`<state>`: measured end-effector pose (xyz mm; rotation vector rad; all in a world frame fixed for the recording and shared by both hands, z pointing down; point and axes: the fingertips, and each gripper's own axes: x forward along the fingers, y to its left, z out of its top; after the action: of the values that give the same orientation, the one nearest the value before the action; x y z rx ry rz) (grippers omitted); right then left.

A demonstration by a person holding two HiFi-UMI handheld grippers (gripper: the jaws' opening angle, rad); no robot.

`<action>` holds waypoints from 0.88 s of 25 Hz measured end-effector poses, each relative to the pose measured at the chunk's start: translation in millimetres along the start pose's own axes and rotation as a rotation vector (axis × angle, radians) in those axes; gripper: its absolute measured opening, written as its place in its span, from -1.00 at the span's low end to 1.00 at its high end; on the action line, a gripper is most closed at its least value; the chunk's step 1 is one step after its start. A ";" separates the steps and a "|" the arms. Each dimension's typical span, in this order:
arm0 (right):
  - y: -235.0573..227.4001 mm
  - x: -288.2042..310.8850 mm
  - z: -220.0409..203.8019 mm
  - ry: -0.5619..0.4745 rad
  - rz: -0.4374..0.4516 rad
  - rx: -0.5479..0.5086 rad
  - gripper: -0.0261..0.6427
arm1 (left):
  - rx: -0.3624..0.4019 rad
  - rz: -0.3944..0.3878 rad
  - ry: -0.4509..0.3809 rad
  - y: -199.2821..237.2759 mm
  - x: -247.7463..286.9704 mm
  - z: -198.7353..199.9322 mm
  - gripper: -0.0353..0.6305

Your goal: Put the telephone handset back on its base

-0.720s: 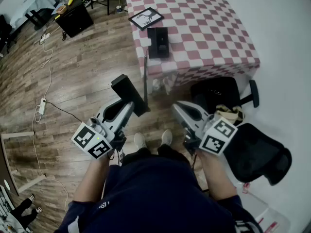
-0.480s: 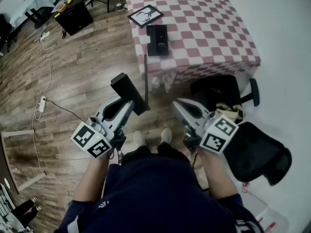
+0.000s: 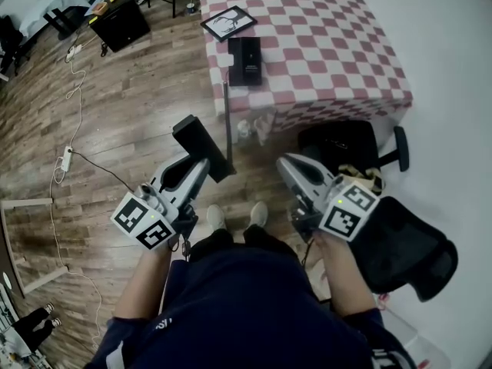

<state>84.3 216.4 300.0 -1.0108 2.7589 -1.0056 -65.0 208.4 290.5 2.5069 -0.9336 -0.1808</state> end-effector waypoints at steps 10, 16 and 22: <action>-28.1 -47.3 11.1 -0.018 0.036 0.025 -0.87 | 0.033 0.031 -0.010 -39.0 27.7 -12.3 -0.62; -40.2 -74.5 23.5 -0.037 0.054 0.023 -0.87 | 0.076 0.053 -0.025 -57.6 42.6 -7.7 -0.63; -50.1 -85.3 22.2 -0.034 0.066 0.038 -0.87 | 0.090 0.062 -0.033 -66.7 49.7 -9.0 -0.62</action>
<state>185.2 225.3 296.6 -0.9172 2.7158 -1.0178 14.5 224.0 269.6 2.5597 -1.0532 -0.1639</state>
